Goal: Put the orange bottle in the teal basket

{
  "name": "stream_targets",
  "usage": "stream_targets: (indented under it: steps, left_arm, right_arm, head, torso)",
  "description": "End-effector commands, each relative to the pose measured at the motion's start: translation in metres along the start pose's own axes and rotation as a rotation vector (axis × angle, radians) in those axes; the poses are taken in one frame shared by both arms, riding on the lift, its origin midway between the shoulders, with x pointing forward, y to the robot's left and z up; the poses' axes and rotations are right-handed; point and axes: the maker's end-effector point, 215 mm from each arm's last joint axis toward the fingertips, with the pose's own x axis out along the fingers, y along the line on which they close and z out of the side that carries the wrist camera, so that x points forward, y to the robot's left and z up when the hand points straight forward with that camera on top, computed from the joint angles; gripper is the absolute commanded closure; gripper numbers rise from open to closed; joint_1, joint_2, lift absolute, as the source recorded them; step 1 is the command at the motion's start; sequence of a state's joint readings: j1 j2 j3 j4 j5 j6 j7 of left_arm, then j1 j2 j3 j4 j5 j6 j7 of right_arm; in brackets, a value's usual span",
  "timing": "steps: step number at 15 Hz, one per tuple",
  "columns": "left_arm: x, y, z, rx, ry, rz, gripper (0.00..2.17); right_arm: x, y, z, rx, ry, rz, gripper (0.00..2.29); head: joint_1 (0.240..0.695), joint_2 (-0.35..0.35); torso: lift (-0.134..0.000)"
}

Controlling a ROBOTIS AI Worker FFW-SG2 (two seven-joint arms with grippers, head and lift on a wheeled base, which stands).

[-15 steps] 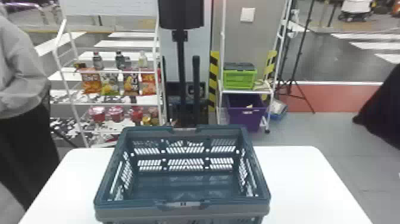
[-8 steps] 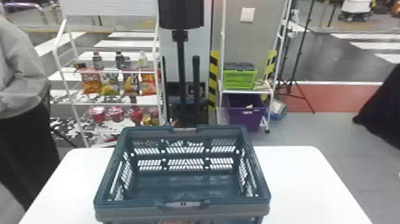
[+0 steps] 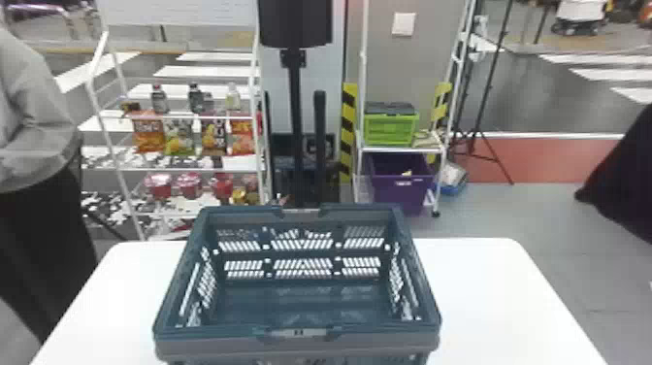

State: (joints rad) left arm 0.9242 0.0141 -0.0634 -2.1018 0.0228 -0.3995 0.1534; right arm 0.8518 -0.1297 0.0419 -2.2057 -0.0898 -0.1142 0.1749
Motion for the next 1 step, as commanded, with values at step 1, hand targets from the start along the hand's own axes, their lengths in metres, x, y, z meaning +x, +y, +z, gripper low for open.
stream_targets:
  steps: [1]
  left_arm:
    - [0.0013,0.0003,0.0010,-0.001,-0.003,-0.001,0.03]
  right_arm:
    - [0.0008,0.0002,0.0002,0.003,-0.002,-0.004,0.12]
  head:
    - [0.499,0.000]
  torso:
    - [0.000]
